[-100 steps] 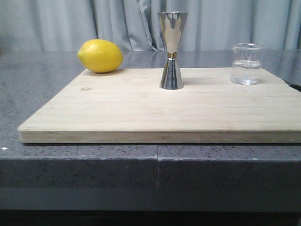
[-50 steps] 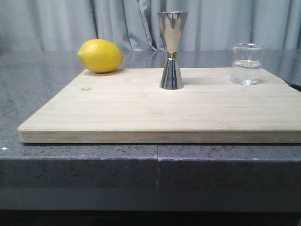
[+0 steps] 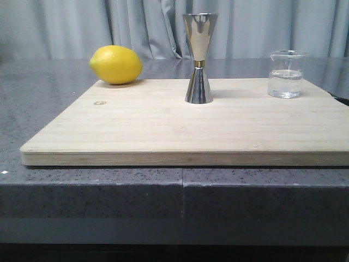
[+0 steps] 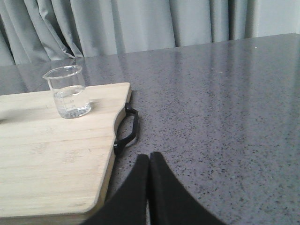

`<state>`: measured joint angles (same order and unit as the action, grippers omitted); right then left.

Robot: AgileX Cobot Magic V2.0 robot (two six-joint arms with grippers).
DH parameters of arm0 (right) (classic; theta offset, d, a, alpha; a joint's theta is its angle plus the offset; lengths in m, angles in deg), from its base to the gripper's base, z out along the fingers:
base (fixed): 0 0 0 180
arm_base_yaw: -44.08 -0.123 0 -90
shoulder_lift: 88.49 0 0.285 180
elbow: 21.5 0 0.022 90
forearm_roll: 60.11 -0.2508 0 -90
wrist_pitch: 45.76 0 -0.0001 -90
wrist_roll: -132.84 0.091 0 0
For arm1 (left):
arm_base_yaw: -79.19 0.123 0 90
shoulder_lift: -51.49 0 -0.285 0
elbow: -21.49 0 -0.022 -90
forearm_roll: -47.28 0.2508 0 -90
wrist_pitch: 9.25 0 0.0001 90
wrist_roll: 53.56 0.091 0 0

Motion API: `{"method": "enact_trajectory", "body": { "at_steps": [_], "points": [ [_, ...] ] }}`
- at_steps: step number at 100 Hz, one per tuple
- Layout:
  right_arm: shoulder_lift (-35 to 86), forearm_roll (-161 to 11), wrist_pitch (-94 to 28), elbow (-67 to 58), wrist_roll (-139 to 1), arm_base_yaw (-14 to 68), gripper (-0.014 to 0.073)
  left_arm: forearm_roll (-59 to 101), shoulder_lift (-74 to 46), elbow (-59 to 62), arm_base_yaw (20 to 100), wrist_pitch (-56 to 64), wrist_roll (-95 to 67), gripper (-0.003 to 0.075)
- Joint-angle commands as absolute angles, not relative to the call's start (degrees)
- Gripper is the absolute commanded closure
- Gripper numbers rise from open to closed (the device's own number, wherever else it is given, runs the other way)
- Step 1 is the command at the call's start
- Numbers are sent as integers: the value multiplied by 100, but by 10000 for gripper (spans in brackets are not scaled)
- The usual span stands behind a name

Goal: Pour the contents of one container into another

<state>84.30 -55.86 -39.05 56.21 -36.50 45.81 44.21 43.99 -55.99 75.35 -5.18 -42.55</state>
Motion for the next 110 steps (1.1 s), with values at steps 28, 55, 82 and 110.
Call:
{"method": "enact_trajectory", "body": {
  "at_steps": [28,55,82,110],
  "points": [
    [8541,-5834,-4899,5747,-3677,4616,654,1908,4534,-5690,7536,-1305,-4333,741],
    [8319,-6116,-4100,5064,-3677,4616,654,1575,4281,-4610,7290,-129,-4285,741],
    [6895,-6095,-2965,3234,-3677,4616,654,1608,2311,-2438,7177,843,-4270,741],
    [5127,-6011,-2083,1270,-3677,4616,654,1595,-380,137,7177,2809,-3076,741]
  ]
}}
